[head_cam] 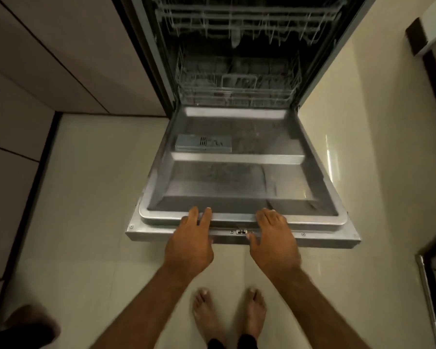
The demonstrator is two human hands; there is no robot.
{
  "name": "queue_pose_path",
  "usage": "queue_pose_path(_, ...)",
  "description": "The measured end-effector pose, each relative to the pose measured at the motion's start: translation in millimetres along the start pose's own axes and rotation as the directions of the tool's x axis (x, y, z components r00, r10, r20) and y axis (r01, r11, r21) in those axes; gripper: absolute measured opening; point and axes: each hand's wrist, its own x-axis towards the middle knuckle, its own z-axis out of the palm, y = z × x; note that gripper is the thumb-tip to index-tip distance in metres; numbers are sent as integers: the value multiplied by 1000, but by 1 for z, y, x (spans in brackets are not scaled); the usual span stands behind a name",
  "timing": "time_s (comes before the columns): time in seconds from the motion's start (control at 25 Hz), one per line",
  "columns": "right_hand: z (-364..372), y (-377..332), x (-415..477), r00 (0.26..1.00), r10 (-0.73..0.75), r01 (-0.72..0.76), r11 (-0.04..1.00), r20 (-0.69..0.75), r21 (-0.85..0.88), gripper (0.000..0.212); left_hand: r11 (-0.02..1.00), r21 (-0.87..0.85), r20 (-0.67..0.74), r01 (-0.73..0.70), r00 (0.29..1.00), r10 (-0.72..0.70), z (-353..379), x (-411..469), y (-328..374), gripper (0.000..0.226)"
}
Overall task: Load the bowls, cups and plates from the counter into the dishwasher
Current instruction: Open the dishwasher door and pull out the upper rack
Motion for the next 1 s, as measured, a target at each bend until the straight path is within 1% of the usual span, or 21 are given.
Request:
queue_pose_path(0.2,88,33,6,996,-39,39,999,82,-2,58,1000,4,123,-27,992,27,88,9,-22,84)
queue_pose_path(0.36,154,56,14,979,-5,16,998,205,-55,69,999,11,227,-32,973,28,144,25,-37,86)
queue_pose_path(0.44,179,63,17,966,6,16,997,259,-82,75,999,19,247,-44,968,38,162,34,-42,85)
queue_pose_path(0.52,199,71,20,961,11,15,996,276,-93,78,998,35,249,-53,968,43,180,43,-46,85)
queue_pose_path(0.76,228,80,27,962,30,-7,996,272,-86,81,997,68,256,-46,966,27,209,52,-51,90)
queue_pose_path(1.0,232,80,32,953,30,-10,997,302,-70,84,996,79,250,-51,968,29,212,57,-52,87)
